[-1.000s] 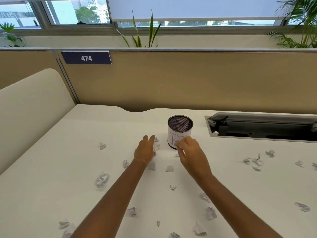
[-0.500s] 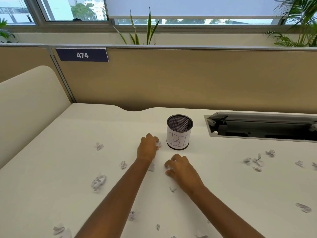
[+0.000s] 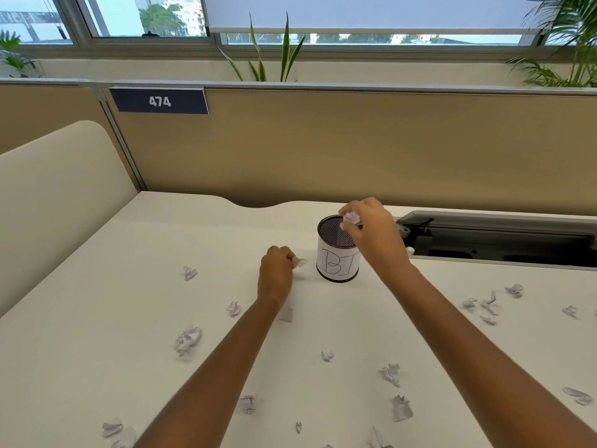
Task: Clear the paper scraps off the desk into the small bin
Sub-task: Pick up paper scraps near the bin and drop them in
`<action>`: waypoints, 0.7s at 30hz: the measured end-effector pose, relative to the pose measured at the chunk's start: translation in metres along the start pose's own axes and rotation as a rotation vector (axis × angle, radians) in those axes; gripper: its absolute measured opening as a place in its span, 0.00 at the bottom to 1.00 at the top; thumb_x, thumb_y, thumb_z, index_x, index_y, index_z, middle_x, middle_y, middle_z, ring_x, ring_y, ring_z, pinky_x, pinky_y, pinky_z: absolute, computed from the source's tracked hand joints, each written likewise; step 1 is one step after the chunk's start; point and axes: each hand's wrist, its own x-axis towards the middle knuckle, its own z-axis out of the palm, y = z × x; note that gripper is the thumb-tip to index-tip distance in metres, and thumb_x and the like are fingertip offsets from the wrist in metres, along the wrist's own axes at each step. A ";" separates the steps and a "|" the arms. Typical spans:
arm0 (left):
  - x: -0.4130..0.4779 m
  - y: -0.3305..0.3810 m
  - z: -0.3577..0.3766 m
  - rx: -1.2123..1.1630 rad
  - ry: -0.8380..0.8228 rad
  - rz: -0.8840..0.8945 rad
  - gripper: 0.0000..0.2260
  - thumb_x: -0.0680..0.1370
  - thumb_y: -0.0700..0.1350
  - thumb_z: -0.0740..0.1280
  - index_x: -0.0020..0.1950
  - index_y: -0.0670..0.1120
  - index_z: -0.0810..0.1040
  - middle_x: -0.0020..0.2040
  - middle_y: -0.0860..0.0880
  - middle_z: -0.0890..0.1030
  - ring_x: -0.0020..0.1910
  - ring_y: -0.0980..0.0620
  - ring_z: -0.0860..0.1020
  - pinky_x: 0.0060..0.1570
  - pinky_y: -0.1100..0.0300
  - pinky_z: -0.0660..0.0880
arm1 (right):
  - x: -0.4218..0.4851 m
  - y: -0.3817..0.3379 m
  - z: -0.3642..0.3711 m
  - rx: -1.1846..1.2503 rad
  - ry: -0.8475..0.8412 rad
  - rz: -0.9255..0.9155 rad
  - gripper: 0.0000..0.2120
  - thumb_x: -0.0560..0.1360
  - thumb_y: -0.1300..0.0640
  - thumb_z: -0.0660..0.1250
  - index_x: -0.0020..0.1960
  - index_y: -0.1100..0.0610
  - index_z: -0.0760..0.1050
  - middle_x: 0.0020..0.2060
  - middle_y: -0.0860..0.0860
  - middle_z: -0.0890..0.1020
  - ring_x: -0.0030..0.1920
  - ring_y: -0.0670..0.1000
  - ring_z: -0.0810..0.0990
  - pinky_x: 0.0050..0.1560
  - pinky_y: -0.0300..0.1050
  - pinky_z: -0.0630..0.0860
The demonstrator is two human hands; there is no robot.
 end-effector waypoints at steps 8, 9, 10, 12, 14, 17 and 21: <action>0.009 0.067 -0.012 -0.156 0.107 0.228 0.05 0.76 0.34 0.64 0.47 0.34 0.79 0.52 0.37 0.77 0.45 0.49 0.73 0.39 0.71 0.62 | -0.026 0.017 0.007 0.039 0.165 0.001 0.13 0.73 0.69 0.64 0.56 0.60 0.76 0.56 0.60 0.74 0.57 0.59 0.73 0.53 0.55 0.77; 0.010 0.074 -0.010 -0.140 0.073 0.256 0.05 0.77 0.35 0.64 0.47 0.35 0.79 0.52 0.38 0.77 0.46 0.48 0.74 0.40 0.70 0.63 | -0.034 0.021 0.009 0.058 0.197 0.011 0.13 0.73 0.70 0.63 0.56 0.60 0.76 0.56 0.60 0.73 0.57 0.59 0.73 0.53 0.56 0.77; 0.010 0.080 -0.006 -0.105 0.034 0.280 0.06 0.77 0.35 0.64 0.48 0.35 0.79 0.53 0.38 0.77 0.48 0.46 0.75 0.43 0.67 0.65 | -0.041 0.025 0.011 0.078 0.218 0.028 0.14 0.73 0.70 0.63 0.56 0.60 0.76 0.56 0.60 0.73 0.57 0.58 0.73 0.53 0.57 0.77; 0.012 0.087 0.002 0.028 -0.051 0.321 0.06 0.78 0.36 0.63 0.51 0.37 0.79 0.55 0.39 0.76 0.53 0.43 0.77 0.51 0.56 0.72 | -0.056 0.033 0.015 0.108 0.233 0.074 0.15 0.73 0.70 0.62 0.58 0.60 0.75 0.57 0.60 0.72 0.58 0.58 0.73 0.55 0.58 0.77; 0.012 0.091 0.007 0.147 -0.124 0.337 0.09 0.78 0.35 0.62 0.57 0.38 0.77 0.58 0.39 0.74 0.56 0.40 0.76 0.56 0.49 0.75 | -0.071 0.040 0.019 0.117 0.235 0.121 0.15 0.74 0.70 0.62 0.59 0.60 0.74 0.57 0.60 0.73 0.59 0.58 0.74 0.55 0.58 0.78; 0.009 0.089 0.007 0.188 -0.167 0.404 0.15 0.77 0.33 0.62 0.63 0.41 0.75 0.63 0.42 0.73 0.59 0.41 0.75 0.58 0.48 0.75 | -0.087 0.046 0.027 0.119 0.204 0.178 0.15 0.74 0.69 0.63 0.59 0.59 0.74 0.58 0.61 0.74 0.59 0.58 0.74 0.55 0.57 0.79; 0.001 0.073 -0.003 0.205 -0.022 0.576 0.15 0.78 0.33 0.61 0.62 0.43 0.77 0.62 0.45 0.77 0.55 0.45 0.79 0.52 0.51 0.79 | -0.099 0.044 0.037 0.142 0.133 0.167 0.15 0.74 0.70 0.62 0.58 0.59 0.75 0.56 0.59 0.74 0.57 0.57 0.75 0.54 0.57 0.79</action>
